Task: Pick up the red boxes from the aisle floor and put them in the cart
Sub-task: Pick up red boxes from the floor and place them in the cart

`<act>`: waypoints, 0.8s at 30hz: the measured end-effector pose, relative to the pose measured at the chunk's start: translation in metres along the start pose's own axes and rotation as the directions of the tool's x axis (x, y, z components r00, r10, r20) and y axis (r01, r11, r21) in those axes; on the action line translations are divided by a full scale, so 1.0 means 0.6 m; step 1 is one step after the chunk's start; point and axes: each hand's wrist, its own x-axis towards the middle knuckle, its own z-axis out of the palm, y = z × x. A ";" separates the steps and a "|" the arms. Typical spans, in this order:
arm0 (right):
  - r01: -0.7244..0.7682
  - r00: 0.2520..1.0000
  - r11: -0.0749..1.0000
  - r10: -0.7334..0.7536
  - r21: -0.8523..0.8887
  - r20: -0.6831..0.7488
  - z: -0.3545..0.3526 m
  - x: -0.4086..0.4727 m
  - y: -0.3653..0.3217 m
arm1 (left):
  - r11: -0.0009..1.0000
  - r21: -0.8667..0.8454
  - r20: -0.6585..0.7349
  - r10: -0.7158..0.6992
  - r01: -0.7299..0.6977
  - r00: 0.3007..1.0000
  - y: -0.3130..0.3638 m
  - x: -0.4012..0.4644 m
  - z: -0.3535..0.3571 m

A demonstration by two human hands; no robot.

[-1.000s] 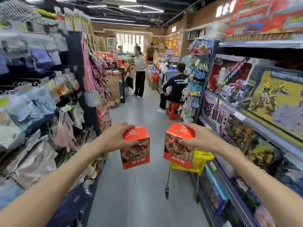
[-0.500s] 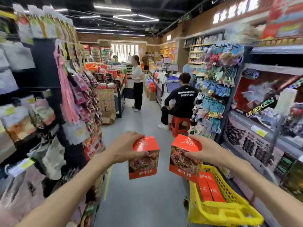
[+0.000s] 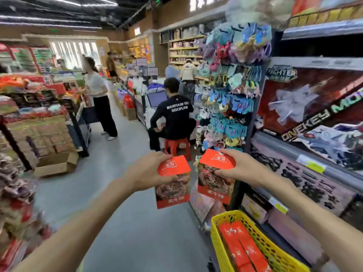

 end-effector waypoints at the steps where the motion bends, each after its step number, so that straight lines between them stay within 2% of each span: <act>1: -0.022 1.000 1.000 0.022 0.011 -0.010 0.001 0.033 0.013 | 1.000 0.006 0.007 0.027 -0.027 1.000 -0.015 0.040 0.009; 7: -0.168 0.981 0.986 0.168 0.011 -0.100 -0.018 0.174 0.089 | 0.968 -0.007 0.066 0.253 -0.253 0.965 -0.080 0.279 0.080; 12: -0.347 0.916 0.937 0.348 0.040 -0.200 -0.040 0.183 0.167 | 0.874 -0.107 0.112 0.485 -0.474 0.868 -0.064 0.462 0.184; 17: -0.591 0.762 0.804 0.582 0.063 -0.283 -0.028 0.142 0.238 | 0.696 -0.249 0.173 0.716 -0.674 0.676 0.003 0.593 0.317; 21: -0.768 0.573 0.629 0.760 0.121 -0.307 0.005 0.099 0.265 | 0.533 -0.350 0.221 0.846 -0.770 0.486 0.068 0.644 0.419; 24: -0.834 0.441 0.515 0.838 0.199 -0.322 0.044 0.065 0.276 | 0.412 -0.400 0.251 0.908 -0.819 0.334 0.113 0.655 0.495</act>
